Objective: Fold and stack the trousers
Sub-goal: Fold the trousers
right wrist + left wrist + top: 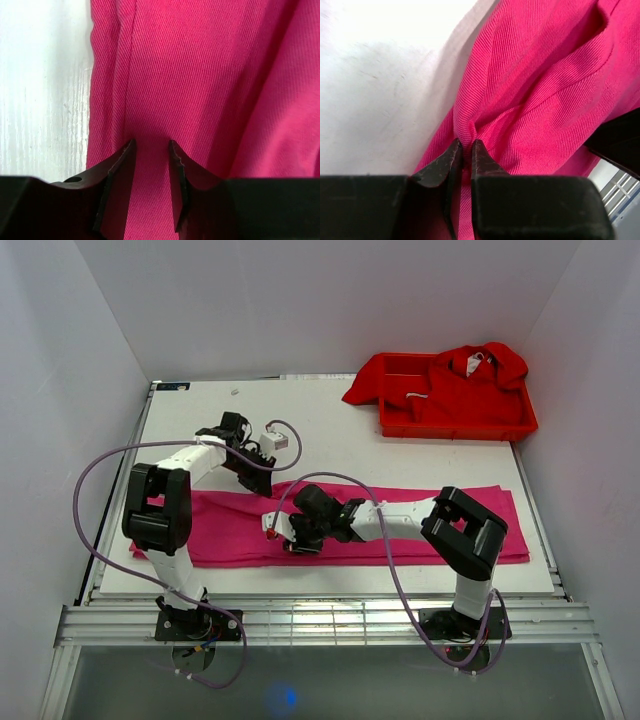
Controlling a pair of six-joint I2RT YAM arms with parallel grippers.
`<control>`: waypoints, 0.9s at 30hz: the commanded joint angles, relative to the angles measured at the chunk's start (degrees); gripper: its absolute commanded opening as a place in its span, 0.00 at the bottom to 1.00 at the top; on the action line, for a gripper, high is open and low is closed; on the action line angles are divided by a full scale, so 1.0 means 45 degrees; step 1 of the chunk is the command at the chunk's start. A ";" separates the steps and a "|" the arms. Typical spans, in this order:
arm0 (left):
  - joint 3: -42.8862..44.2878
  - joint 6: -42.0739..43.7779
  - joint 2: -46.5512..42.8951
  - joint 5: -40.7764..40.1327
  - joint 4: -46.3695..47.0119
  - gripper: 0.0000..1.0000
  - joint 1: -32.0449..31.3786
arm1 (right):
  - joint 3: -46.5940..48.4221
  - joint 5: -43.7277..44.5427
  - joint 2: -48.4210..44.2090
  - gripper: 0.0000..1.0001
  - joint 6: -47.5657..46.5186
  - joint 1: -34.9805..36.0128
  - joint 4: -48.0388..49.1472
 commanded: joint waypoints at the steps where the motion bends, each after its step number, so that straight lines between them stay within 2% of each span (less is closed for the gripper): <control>1: 0.1229 0.0156 0.0027 0.0348 -0.0479 0.00 0.0261 | 0.0053 0.0774 0.0769 0.38 -0.0065 0.0124 -0.0477; 10: 0.4099 0.0665 0.1666 0.0427 -0.1378 0.01 0.0984 | -0.0670 0.0306 0.0809 0.35 -0.0143 0.0475 -0.1083; 13: 0.5252 0.0724 0.2759 0.0446 -0.1672 0.07 0.1218 | -0.0631 0.0150 0.0868 0.33 -0.0182 0.0534 -0.1298; 17: 0.6210 0.0568 0.3756 0.0562 -0.1478 0.29 0.1394 | -0.0631 -0.0240 0.0809 0.30 -0.0202 0.0573 -0.1513; 18: 0.6328 0.0432 0.3874 0.0621 -0.1303 0.37 0.1394 | -0.0612 -0.0280 0.0809 0.29 -0.0202 0.0573 -0.1571; 22: 0.6466 -0.0212 0.4031 0.0467 -0.0346 0.49 0.1394 | -0.0378 -0.0631 0.0750 0.31 -0.0182 0.0593 -0.1727; 24: 0.6427 -0.0389 0.3837 -0.0116 0.0199 0.53 0.1414 | -0.0163 -0.0846 0.0634 0.34 -0.0007 0.0574 -0.1806; 25: 0.6388 -0.0525 0.3701 -0.0430 0.0416 0.59 0.1433 | 0.0070 -0.0886 0.0594 0.37 0.0284 0.0573 -0.1845; 26: 0.6349 -0.0758 0.3506 -0.0646 0.0650 0.60 0.1491 | 0.0188 -0.0905 0.0401 0.48 0.0441 0.0477 -0.1845; 27: 0.6252 -0.0838 0.3040 -0.0706 0.0826 0.65 0.1685 | 0.0305 -0.1234 0.0283 0.54 0.0598 0.0360 -0.1903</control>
